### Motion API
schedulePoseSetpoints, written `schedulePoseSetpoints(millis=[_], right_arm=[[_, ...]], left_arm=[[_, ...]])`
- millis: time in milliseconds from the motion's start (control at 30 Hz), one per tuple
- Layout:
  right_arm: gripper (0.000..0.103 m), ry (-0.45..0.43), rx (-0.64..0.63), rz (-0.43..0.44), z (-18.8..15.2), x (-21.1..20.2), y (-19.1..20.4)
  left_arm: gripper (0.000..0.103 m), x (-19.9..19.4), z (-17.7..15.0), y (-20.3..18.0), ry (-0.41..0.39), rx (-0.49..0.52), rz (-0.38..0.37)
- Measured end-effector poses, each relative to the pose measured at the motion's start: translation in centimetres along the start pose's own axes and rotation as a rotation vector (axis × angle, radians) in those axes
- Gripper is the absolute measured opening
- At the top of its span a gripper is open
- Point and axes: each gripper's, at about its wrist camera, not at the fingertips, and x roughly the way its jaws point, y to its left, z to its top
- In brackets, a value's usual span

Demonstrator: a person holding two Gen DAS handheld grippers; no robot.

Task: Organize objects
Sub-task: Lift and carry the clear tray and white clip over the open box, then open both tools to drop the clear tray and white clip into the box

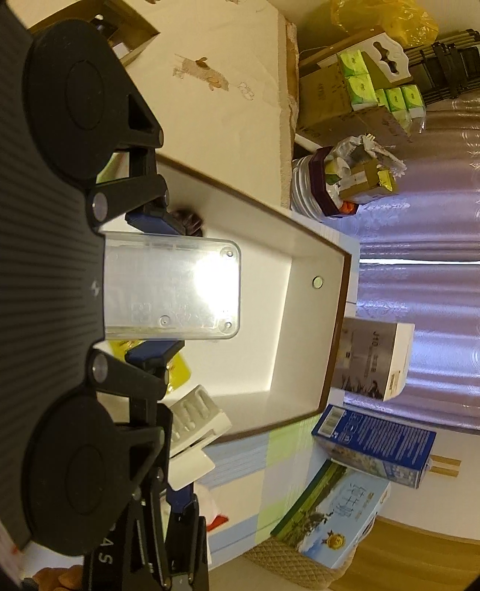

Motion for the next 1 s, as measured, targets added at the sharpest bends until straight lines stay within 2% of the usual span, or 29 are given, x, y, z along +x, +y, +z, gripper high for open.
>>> schedulePoseSetpoints(millis=[300,633,1000], right_arm=[[0.039,0.029,-0.008,-0.091,2.1,4.6,-1.1],[0.039,0.065,-0.037,-0.177,4.8,9.1,-3.2],[0.039,0.092,-0.055,-0.238,5.9,11.5,-5.1]], left_arm=[[0.052,5.6,2.9,1.2,0.036,0.052,0.023],[0.052,12.1,6.9,1.2,0.06,0.111,-0.009],[0.053,16.8,7.9,0.9,0.104,0.162,-0.013]])
